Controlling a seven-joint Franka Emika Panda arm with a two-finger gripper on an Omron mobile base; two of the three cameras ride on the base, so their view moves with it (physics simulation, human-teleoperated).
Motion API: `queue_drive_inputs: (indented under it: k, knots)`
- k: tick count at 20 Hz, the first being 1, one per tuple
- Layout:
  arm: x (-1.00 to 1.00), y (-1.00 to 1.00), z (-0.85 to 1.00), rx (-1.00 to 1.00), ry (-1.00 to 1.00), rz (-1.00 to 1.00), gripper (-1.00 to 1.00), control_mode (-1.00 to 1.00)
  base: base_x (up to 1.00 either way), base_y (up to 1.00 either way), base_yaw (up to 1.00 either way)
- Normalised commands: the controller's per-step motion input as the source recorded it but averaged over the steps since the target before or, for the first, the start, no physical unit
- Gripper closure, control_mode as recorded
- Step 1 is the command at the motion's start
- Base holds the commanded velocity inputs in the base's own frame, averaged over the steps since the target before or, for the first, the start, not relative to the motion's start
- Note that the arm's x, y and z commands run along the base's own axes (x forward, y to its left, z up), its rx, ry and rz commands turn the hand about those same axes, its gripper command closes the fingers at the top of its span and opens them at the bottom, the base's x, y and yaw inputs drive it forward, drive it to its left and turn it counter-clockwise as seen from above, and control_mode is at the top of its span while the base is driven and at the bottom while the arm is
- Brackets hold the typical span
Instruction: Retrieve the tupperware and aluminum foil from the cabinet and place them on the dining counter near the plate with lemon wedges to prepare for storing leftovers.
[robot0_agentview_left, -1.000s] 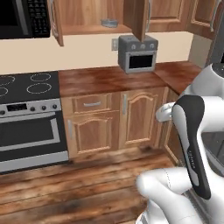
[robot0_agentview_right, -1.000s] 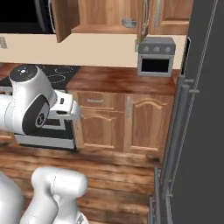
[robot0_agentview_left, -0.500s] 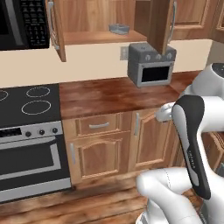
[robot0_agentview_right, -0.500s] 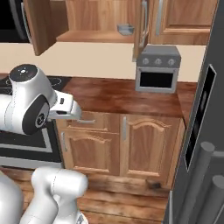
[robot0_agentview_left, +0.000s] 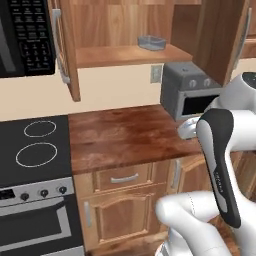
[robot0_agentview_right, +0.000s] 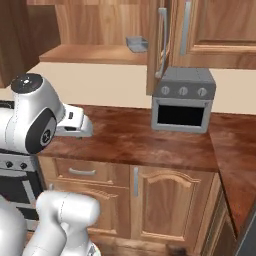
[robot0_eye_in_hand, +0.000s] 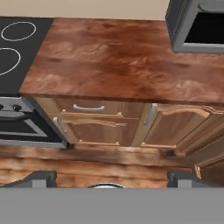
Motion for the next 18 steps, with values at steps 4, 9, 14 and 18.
queue_drive_inputs:
  k: [4, 9, 14, 18]
  knots:
    - [0.00, 0.00, 0.00, 0.00, 0.00, 0.00, -1.00, 1.00, 0.96, -0.16, 0.00]
    - [0.00, 0.00, 0.00, 0.00, 0.00, 0.00, -1.00, 1.00, 0.83, -0.20, 0.00]
    - [0.00, 0.00, 0.00, 0.00, 0.00, 0.00, -1.00, 1.00, 0.70, -0.25, 0.00]
    - [0.14, -0.09, 0.08, 0.00, -0.11, 0.02, -1.00, -1.00, 0.24, -0.14, 0.00]
